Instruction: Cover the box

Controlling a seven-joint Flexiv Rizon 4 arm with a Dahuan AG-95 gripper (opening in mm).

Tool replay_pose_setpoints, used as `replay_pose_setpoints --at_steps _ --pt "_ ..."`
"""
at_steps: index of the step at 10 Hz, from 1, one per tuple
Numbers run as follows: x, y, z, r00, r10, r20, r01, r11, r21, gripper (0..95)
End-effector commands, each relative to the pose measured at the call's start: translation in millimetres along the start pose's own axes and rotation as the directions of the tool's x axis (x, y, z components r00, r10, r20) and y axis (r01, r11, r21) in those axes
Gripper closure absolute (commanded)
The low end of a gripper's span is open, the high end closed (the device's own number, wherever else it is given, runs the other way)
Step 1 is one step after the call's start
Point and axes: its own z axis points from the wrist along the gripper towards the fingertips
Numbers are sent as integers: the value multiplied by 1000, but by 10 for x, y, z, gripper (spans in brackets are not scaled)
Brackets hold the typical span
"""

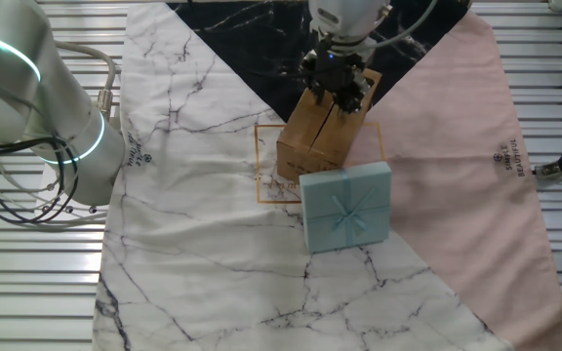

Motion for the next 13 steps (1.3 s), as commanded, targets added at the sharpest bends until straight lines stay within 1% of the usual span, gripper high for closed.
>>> replay_pose_setpoints --at_steps 1,6,8,10,13 --pt "-4 -8 26 1000 1 7 -1 1000 0 570" --pt "-7 -8 33 1000 0 3 0 1000 1 570" --pt "-7 -8 33 1000 3 10 -3 1000 -2 570" --pt "-7 -8 33 1000 2 6 -2 1000 0 570" --pt "-6 -11 23 1000 6 9 -6 1000 -5 570"
